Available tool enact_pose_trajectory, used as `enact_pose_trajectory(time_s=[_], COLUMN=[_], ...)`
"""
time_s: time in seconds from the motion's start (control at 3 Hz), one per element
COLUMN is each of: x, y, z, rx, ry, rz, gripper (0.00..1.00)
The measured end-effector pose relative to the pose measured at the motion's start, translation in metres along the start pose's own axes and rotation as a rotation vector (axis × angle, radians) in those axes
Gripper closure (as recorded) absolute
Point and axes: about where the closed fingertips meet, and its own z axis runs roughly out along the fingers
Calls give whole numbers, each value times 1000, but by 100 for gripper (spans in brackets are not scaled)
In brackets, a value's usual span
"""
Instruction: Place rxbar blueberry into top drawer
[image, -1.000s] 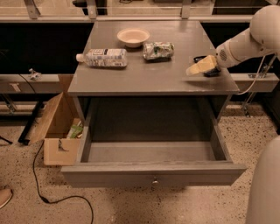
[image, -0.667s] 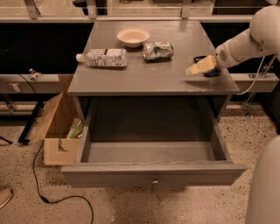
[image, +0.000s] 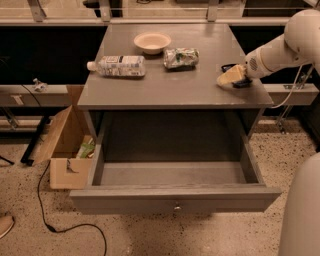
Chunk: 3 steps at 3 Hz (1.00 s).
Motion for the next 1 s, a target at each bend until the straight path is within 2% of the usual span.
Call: enact_pose_trajectory(time_s=[0.67, 1.0], x=[-5, -10], y=[1, 18], z=[-3, -9], rx=[-1, -38], ry=[-2, -30], rz=[1, -42], gripper=[84, 100])
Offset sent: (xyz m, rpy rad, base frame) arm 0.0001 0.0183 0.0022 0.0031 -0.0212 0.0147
